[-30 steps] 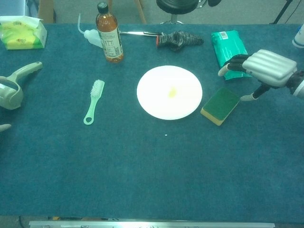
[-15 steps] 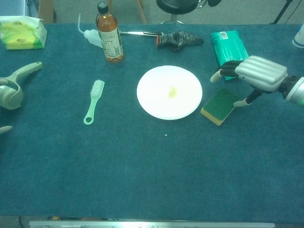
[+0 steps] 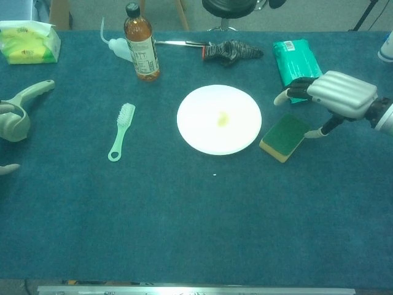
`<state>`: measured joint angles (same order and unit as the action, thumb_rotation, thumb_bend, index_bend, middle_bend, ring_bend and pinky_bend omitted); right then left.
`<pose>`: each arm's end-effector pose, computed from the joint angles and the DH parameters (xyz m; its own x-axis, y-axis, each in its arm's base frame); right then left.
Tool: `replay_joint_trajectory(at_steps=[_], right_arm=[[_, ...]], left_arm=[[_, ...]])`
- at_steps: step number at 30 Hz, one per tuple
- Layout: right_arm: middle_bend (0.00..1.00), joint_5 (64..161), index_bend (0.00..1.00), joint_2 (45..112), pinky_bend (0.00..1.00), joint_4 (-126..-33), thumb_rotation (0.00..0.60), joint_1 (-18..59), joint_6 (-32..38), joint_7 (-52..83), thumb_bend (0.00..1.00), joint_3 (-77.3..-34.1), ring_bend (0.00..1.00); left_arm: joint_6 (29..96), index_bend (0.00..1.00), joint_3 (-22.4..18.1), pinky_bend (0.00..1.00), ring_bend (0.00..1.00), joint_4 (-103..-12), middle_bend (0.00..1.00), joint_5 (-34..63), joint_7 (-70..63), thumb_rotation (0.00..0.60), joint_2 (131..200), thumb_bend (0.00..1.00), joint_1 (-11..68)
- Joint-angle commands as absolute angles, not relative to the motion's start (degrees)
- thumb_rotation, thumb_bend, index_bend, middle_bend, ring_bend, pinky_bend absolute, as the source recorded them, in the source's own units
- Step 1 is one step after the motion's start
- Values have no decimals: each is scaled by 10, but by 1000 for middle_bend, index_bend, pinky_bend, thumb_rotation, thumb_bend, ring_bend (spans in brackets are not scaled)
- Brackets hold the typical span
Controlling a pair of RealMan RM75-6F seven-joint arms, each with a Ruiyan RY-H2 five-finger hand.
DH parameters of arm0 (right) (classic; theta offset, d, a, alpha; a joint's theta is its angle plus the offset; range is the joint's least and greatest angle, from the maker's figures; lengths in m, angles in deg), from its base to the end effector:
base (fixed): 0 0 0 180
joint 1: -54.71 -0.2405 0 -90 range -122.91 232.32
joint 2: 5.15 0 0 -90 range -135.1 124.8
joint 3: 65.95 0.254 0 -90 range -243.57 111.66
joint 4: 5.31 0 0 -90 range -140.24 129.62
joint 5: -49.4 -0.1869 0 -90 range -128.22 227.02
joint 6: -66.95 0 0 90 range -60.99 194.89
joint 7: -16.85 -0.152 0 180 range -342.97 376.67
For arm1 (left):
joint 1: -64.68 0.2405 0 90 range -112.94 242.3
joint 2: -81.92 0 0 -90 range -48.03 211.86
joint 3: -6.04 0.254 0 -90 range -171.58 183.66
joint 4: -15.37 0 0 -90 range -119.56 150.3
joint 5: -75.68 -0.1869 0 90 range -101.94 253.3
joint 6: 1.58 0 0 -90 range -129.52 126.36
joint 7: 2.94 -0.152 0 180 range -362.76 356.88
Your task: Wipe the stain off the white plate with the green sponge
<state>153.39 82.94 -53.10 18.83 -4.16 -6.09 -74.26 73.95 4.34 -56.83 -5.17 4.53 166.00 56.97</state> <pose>-0.2550 -0.3195 0.0372 0.6062 -0.1817 0.7743 -0.6585 -0.6607 0.3605 -0.3405 0.1989 0.0746 0.2573 0.1621 0.9526 0.9603 0.0667 -0.2708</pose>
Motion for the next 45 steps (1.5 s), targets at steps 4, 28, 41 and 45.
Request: replay_joint_trajectory(at_steps=[4,28,41,45], right_arm=[[279,1528,270,811,450,-568,600,189,-30,-36,0,-747,200],[279,1507,270,866,450,-484,600,184,23,-81,0,-753,200],[294,1510,270,888,476,-451,600,175,20,-105,0,-754,215],[306,1508,270,890,481,-451,600,175,26,-106,0,-756,225]], left_arm=[[737,111,43,285,42,-567,0,-52,45,600,1663,93,568],[732,111,47,285,42,-544,0,-50,67,600,1673,94,573],[733,111,49,285,43,-531,0,-54,84,600,1678,94,575],[735,111,50,285,43,-531,0,-57,85,600,1678,94,576]])
